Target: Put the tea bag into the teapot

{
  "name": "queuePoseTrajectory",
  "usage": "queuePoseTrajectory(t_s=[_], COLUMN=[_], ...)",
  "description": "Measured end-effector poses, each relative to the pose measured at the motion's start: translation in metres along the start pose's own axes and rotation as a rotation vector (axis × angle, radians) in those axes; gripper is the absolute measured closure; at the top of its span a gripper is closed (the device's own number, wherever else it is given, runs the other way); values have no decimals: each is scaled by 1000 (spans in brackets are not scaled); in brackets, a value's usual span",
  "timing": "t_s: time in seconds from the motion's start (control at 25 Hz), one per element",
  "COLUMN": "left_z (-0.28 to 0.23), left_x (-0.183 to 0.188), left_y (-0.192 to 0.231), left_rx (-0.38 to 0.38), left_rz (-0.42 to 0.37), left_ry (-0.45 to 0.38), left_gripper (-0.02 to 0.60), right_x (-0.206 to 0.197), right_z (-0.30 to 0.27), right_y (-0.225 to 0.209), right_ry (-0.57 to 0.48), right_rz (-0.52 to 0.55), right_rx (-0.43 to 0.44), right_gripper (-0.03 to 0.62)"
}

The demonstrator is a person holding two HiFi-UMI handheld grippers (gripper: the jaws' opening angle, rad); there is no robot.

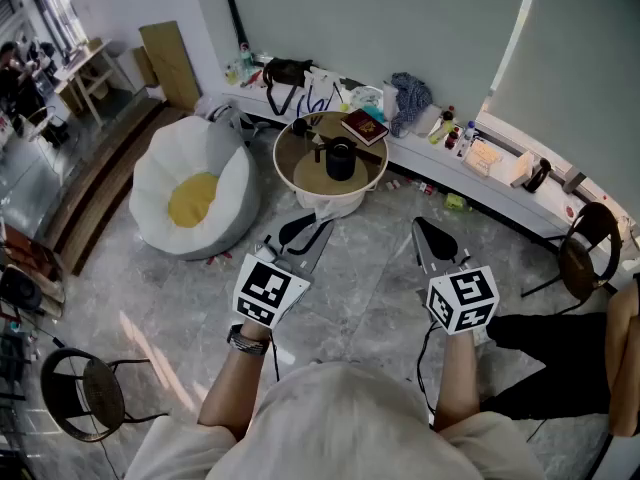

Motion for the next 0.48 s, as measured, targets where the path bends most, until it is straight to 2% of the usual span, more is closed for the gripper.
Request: queuePoseTrajectory(t_s=[0.28, 0.48], left_z=[-12, -16], left_x=[8, 5], left_y=[-14, -30], left_rx=[24, 62], left_rz=[-3, 3], left_ry=[9, 49], left_gripper=[512, 512], right_x=[5, 2], right_z=[15, 29], right_y=[-20, -36], right_ry=[-45, -56], right_rz=[17, 2], right_rx=[0, 66], right_gripper=[586, 586])
Point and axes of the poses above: the fingertips, and each gripper's own axes: z backward along the fingers, y to its left, x out of its top, the point moved 7 cm from there along z, backward along the fingers, and after that the axes turned 14 degrees about x, right-handed, at the moved point
